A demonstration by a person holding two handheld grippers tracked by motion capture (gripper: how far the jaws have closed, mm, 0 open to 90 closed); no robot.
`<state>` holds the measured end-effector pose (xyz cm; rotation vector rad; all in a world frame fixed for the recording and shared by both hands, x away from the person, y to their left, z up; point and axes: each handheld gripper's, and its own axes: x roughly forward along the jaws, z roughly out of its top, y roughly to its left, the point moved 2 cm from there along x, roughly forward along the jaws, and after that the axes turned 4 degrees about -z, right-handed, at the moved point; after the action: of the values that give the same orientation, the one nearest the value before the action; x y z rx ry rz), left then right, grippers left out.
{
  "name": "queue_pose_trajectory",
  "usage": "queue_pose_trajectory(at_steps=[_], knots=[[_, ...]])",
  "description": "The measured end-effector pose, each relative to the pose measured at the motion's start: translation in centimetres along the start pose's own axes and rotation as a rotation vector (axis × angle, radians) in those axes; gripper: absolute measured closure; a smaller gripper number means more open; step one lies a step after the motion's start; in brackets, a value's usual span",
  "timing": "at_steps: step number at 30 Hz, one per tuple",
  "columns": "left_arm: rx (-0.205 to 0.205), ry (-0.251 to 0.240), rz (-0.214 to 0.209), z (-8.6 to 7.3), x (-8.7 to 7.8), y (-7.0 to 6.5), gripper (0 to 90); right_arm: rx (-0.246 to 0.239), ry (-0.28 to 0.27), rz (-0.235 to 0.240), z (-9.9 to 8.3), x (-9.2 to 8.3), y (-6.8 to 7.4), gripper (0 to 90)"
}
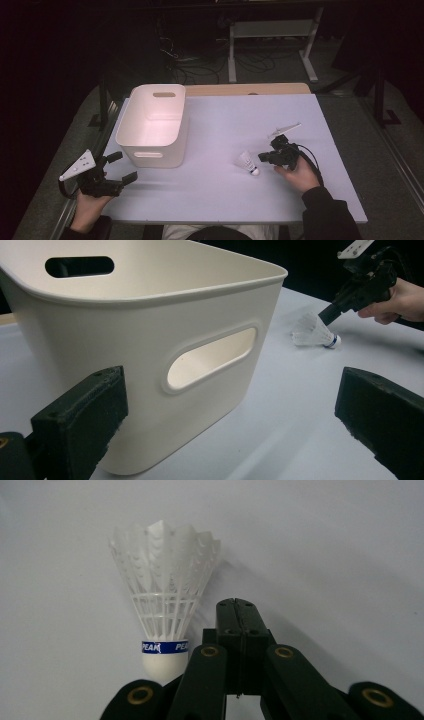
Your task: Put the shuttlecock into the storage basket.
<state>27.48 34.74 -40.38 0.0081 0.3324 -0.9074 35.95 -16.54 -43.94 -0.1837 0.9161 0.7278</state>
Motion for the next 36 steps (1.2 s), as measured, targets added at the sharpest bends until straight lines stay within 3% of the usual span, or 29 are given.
queue_pose_trajectory(at_steps=[9, 23, 36], knots=[[0.001, 0.001, 0.001, 0.0, 0.0, 0.0, 0.4, -0.002, -0.019, 0.008, 0.0, -0.9, 0.1, 89.0], [-0.001, -0.001, 0.002, 0.0, 0.0, 0.0, 0.3, -0.07, -0.046, 0.031, 1.1, -3.3, 1.5, 88.9], [-0.002, -0.001, 0.001, 0.0, 0.0, 0.0, 0.4, -0.114, -0.034, 0.065, 0.8, -3.7, 3.0, 88.9]])
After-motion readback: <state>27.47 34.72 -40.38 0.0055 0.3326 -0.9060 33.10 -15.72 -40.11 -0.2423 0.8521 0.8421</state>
